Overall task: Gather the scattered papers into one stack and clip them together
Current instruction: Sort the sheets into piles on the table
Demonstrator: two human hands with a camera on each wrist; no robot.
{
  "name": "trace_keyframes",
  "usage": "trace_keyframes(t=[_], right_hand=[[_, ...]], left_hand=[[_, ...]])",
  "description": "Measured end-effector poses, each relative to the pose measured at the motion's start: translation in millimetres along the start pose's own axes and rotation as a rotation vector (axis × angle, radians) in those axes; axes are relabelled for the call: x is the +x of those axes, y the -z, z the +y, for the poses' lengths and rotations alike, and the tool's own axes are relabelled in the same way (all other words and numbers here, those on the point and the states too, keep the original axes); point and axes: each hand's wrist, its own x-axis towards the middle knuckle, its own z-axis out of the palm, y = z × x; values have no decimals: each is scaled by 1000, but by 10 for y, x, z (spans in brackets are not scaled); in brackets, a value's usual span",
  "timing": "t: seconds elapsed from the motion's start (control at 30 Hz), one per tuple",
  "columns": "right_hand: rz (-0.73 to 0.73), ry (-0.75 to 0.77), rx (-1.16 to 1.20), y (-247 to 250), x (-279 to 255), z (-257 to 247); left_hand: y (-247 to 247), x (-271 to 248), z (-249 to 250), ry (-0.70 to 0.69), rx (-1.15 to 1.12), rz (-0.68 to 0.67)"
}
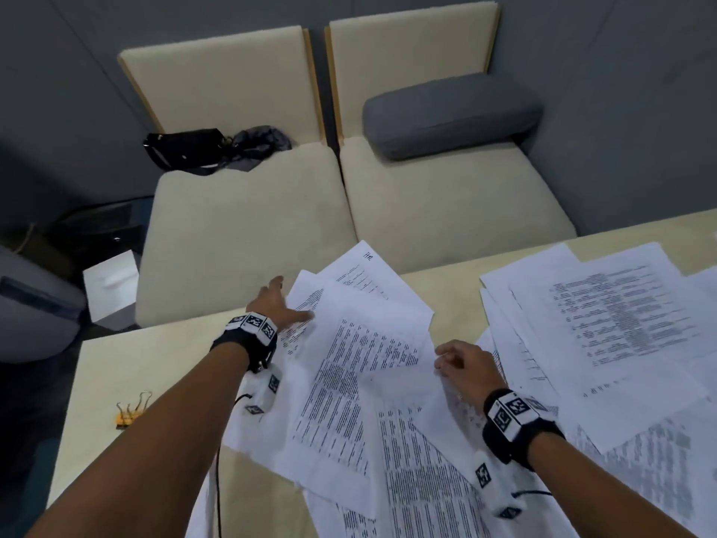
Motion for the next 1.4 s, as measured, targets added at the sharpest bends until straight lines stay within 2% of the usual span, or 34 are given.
trace_keyframes(t=[0.13, 0.2, 0.3, 0.43, 0.6, 0.73, 0.8, 0.93, 1.1, 1.2, 1.3, 1.4], right_hand=[[40, -45, 19, -164, 59, 10], [63, -47, 27, -214, 51, 16], [57, -63, 48, -241, 33, 13], [42, -87, 85, -230, -72, -42], [-112, 27, -140, -232, -183, 25], [-158, 150, -386, -281, -294, 131], [-154, 193, -455, -293, -337, 123], [-147, 245, -677, -332, -351, 20], [-137, 220, -783, -381, -253, -99], [-153, 206, -834, -391, -168, -172], [-164, 221, -835, -396, -102, -212], [-151, 248, -850, -419, -60, -231]], left_hand=[[-159, 56, 137, -45, -174, 55], [-221, 31, 186, -68, -178, 123], [-284, -71, 194, -112, -28, 174], [-401, -279, 197, -151, 365, 145], [-476, -358, 173, -111, 439, 135], [-436, -417, 235, 66, 403, 60], [-416, -437, 227, 103, 424, 16], [-408, -559, 107, 79, 467, 66], [-421, -629, -83, 17, 192, 95], [-423, -654, -49, 59, 98, 45], [-437, -726, 22, 96, 184, -23], [-539, -811, 92, 77, 319, -3]])
